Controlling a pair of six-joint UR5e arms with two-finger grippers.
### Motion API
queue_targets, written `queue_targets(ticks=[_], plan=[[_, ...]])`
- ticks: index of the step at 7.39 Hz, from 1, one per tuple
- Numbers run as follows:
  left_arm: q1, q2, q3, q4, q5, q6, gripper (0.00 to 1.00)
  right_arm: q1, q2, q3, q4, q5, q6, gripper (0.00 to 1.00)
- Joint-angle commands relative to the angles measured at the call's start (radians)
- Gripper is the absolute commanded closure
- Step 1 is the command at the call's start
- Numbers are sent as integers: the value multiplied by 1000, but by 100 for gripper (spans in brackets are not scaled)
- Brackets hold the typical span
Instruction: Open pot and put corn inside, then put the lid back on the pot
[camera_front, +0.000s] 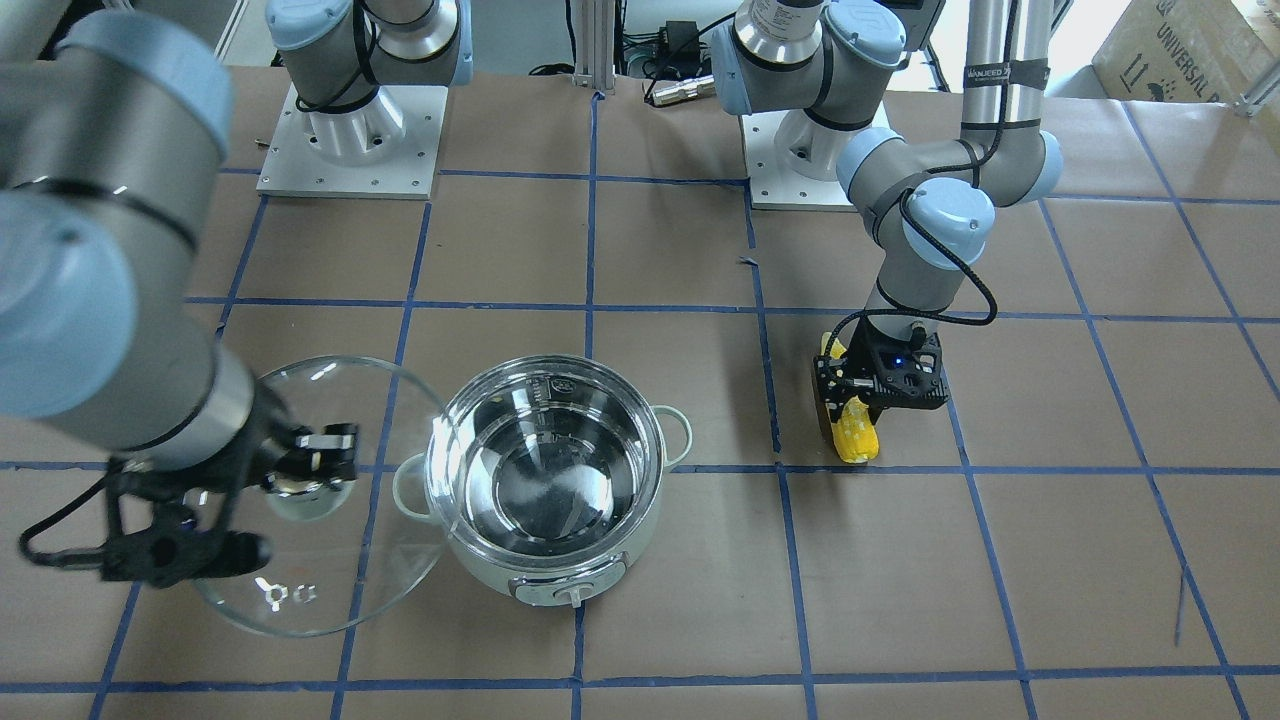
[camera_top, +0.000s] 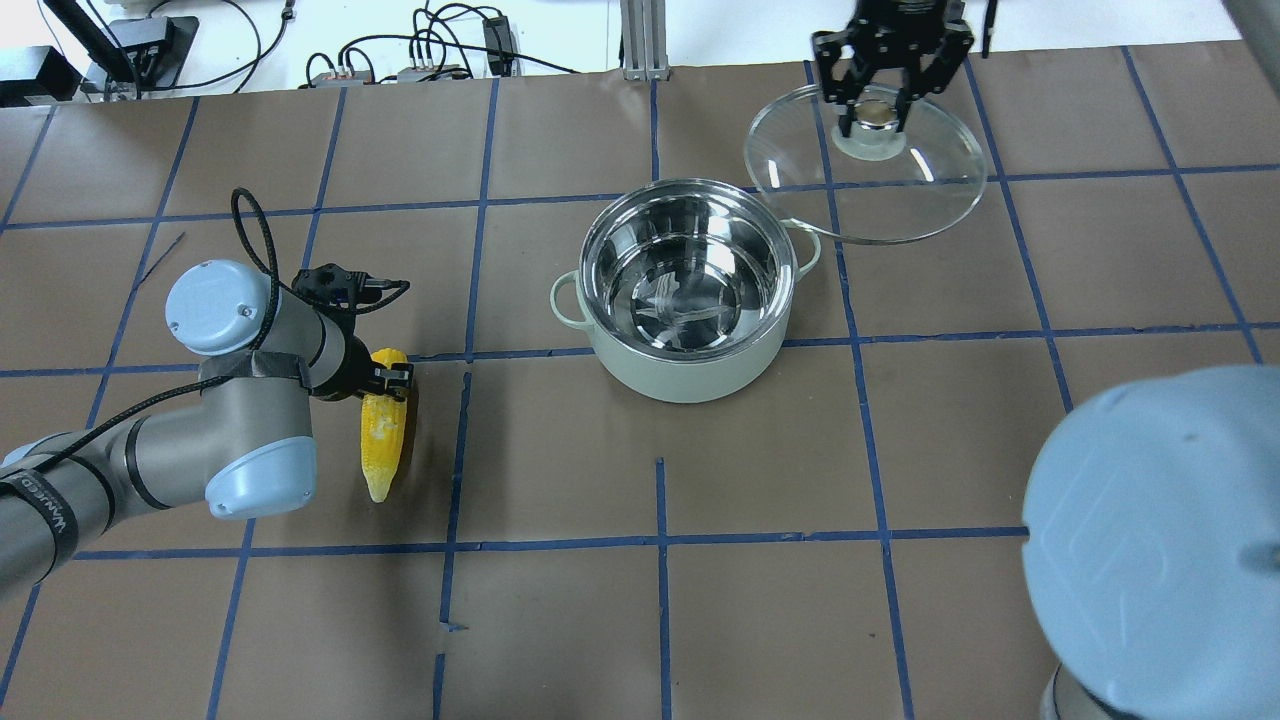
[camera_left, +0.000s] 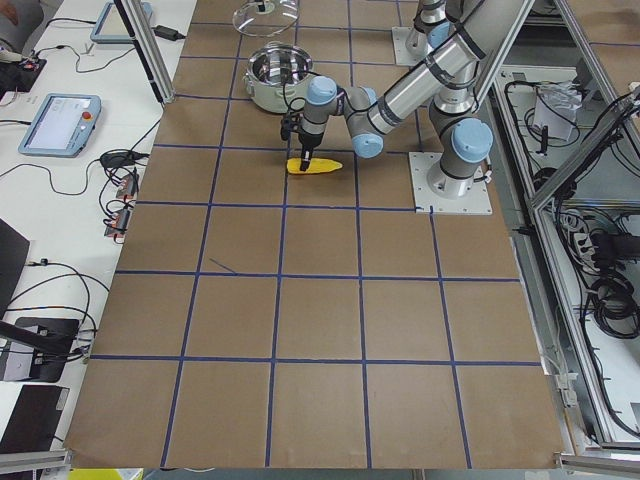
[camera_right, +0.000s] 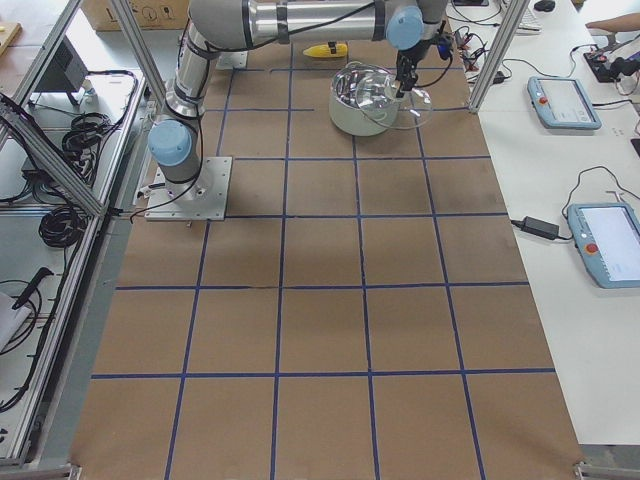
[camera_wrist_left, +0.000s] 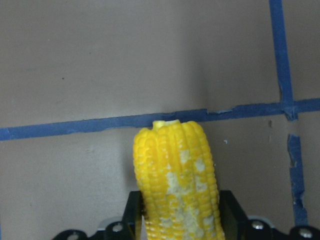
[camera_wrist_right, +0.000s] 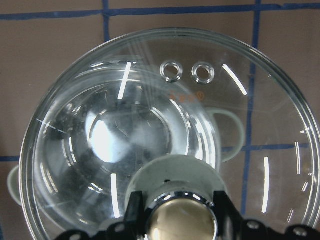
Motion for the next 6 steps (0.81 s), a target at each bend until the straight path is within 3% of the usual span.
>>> queue_targets(ticks=[1, 3, 4, 6], plan=[[-1, 33, 14, -28, 7, -56, 84, -176, 59, 0, -22, 0, -257, 100], [-22, 147, 108, -318, 13, -203, 87, -186, 67, 27, -50, -12, -264, 100], [-50, 209, 174, -465, 10, -243, 87, -186, 62, 76, -126, -49, -264, 100], [-154, 225, 338, -667, 7, -418, 87, -187, -13, 269, -333, -102, -273, 100]])
